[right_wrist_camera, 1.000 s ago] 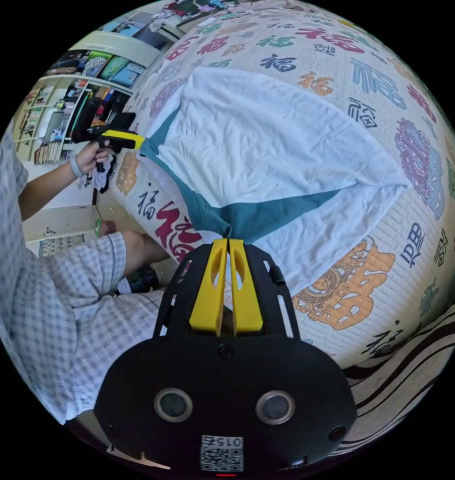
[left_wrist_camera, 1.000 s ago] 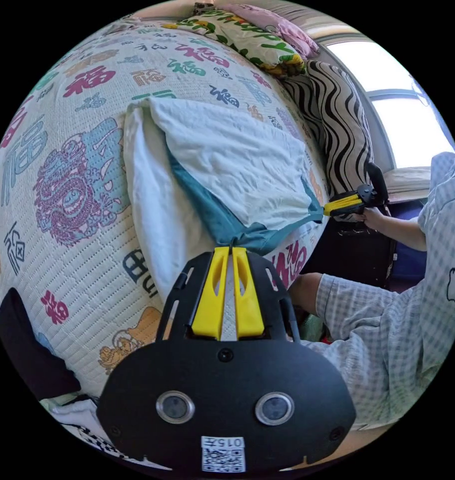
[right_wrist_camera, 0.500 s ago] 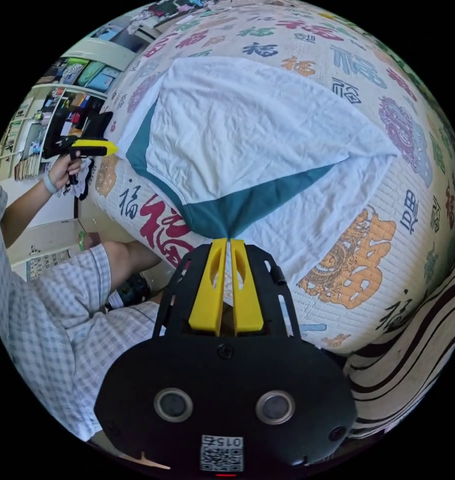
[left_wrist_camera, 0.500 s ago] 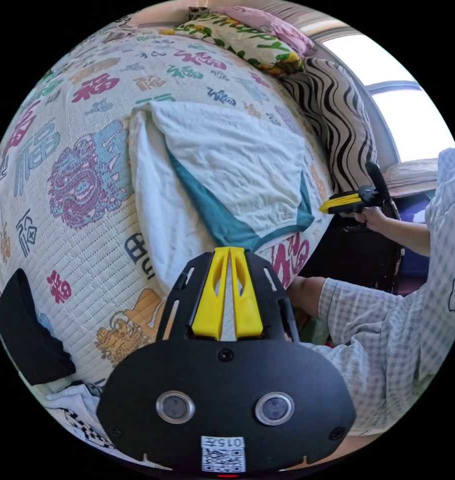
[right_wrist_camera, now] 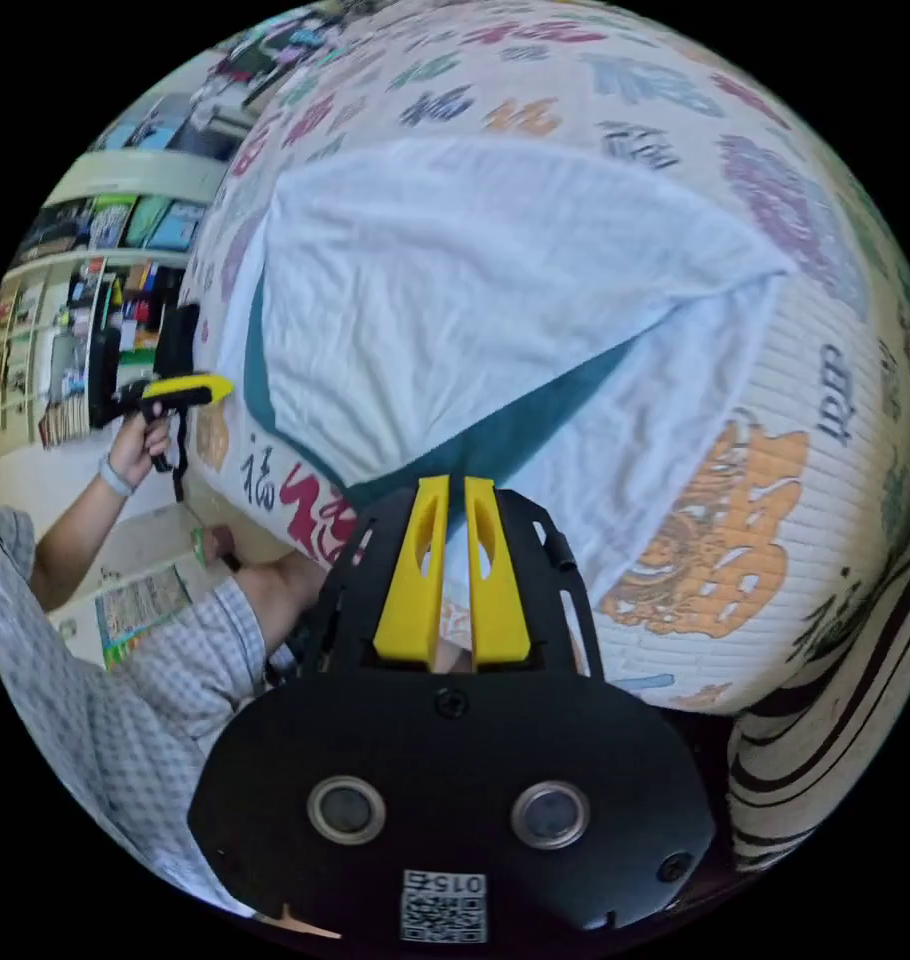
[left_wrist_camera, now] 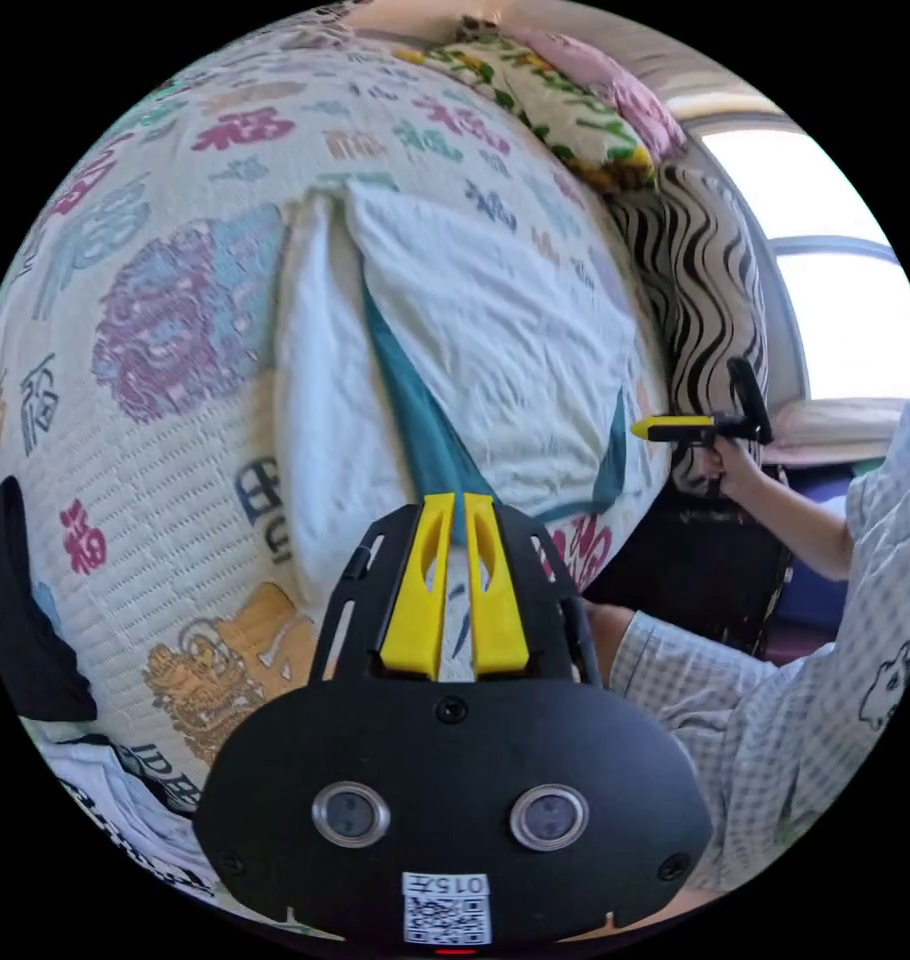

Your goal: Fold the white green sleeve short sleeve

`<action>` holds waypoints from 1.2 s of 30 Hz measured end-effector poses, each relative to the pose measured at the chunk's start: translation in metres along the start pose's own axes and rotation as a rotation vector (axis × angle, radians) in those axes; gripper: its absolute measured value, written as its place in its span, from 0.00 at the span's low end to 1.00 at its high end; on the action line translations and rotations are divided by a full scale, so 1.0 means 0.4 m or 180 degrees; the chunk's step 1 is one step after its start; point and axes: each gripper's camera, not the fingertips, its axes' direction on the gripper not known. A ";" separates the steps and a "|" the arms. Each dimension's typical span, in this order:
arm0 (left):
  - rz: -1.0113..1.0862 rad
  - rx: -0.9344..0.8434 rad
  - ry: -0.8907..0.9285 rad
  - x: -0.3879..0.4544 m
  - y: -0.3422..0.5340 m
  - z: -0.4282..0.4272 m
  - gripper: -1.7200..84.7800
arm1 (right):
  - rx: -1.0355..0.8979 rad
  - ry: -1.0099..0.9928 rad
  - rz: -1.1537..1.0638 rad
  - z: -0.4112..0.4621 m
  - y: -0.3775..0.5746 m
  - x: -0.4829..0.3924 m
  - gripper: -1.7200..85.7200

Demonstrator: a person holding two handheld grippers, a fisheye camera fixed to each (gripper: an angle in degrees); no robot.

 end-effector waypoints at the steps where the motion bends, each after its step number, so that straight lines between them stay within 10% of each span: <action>1: -0.0081 0.0215 0.0038 -0.019 -0.011 -0.049 0.07 | 0.0213 0.0017 0.0217 -0.042 -0.010 0.038 0.08; 8: -0.0647 0.1147 0.0136 -0.180 -0.263 -0.193 0.13 | 0.1136 -0.0226 0.1417 -0.190 -0.107 0.278 0.14; 13: -0.0919 0.0750 0.0292 -0.216 -0.390 -0.134 0.06 | 0.1052 -0.0531 0.1707 -0.172 -0.167 0.318 0.09; 25: -0.0941 0.1261 0.0325 -0.237 -0.229 -0.201 0.05 | 0.1185 -0.0516 0.1848 -0.205 -0.190 0.253 0.06; 36: -0.1283 0.1032 -0.0159 -0.161 0.306 -0.220 0.12 | 0.0912 0.0133 0.0010 -0.284 -0.477 -0.181 0.10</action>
